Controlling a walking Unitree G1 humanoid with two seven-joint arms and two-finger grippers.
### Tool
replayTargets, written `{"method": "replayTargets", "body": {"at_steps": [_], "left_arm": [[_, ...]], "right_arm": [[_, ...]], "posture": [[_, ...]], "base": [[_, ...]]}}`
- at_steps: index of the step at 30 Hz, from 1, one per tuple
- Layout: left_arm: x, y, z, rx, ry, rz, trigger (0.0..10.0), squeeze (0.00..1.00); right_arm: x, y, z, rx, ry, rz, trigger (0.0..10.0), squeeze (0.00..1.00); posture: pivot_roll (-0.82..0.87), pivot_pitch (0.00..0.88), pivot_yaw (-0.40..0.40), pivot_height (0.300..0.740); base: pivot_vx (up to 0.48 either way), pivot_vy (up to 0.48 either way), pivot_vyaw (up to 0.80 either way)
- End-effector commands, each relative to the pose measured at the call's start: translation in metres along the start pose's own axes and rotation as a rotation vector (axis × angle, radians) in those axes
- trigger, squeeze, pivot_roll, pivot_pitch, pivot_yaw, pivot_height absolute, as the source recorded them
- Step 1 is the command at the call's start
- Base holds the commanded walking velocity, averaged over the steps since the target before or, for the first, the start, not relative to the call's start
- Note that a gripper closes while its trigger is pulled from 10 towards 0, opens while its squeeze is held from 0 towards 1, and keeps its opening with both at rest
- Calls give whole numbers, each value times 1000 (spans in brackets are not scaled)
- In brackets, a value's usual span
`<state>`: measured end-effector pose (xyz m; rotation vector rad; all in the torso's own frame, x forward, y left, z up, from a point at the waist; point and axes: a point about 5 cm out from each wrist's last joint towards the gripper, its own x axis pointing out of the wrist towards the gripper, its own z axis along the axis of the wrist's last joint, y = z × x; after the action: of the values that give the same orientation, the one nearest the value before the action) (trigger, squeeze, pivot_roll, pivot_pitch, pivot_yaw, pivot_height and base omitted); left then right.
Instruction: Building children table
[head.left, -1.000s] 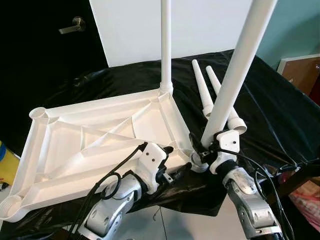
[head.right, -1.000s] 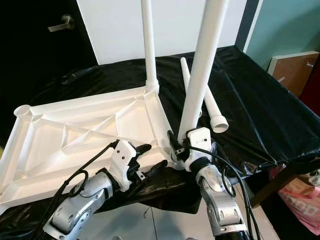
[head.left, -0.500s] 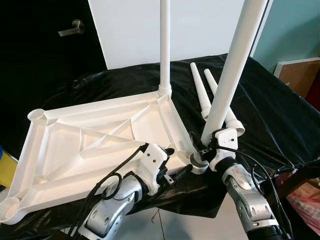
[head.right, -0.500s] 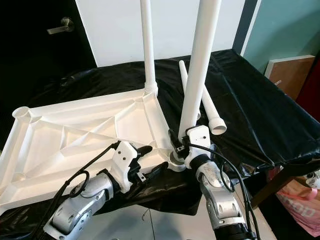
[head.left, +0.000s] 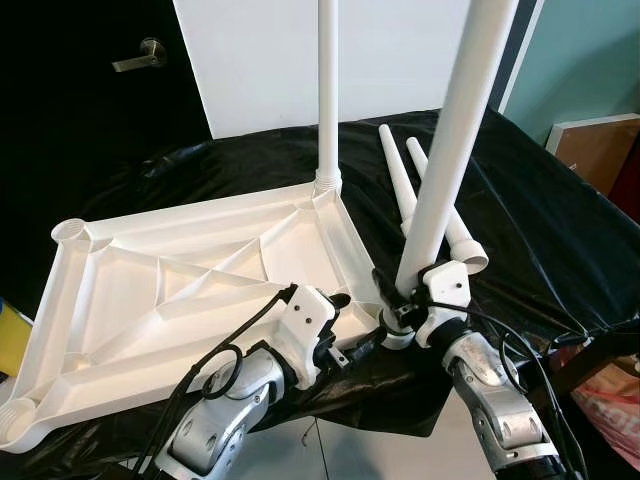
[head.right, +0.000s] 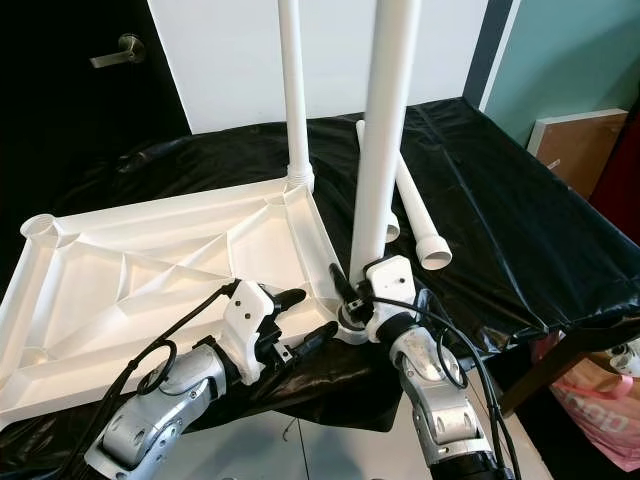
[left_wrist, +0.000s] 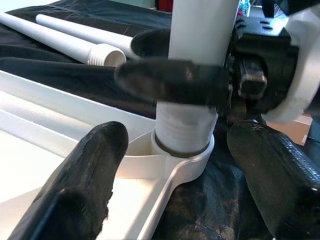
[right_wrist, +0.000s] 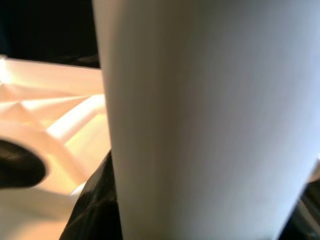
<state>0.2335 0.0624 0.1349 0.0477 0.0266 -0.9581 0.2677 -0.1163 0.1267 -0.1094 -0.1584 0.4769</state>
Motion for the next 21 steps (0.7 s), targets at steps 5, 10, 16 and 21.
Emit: {"method": "replayTargets", "body": {"at_steps": [5, 10, 16, 21], "left_arm": [[-2, -7, -3, -4, 24, -100, 10000, 0], [-2, -7, -3, -5, 24, -98, 10000, 0], [-2, -7, -3, -6, 24, -98, 10000, 0], [-3, -6, -2, -5, 26, -97, 10000, 0]], "right_arm": [[-4, 5, -5, -16, 19, 36, 10000, 0], [-6, 4, -8, -22, 28, 38, 10000, 0], [-7, 2, -12, -24, 34, 38, 10000, 0], [-9, -1, -15, -51, 3, 46, 10000, 0]], "posture": [[-160, 44, 18, 740], [-159, 48, 18, 740], [-159, 48, 18, 740], [-155, 58, 26, 740]], "base": [[0, 0, 0], [0, 0, 0], [0, 0, 0], [0, 0, 0]]}}
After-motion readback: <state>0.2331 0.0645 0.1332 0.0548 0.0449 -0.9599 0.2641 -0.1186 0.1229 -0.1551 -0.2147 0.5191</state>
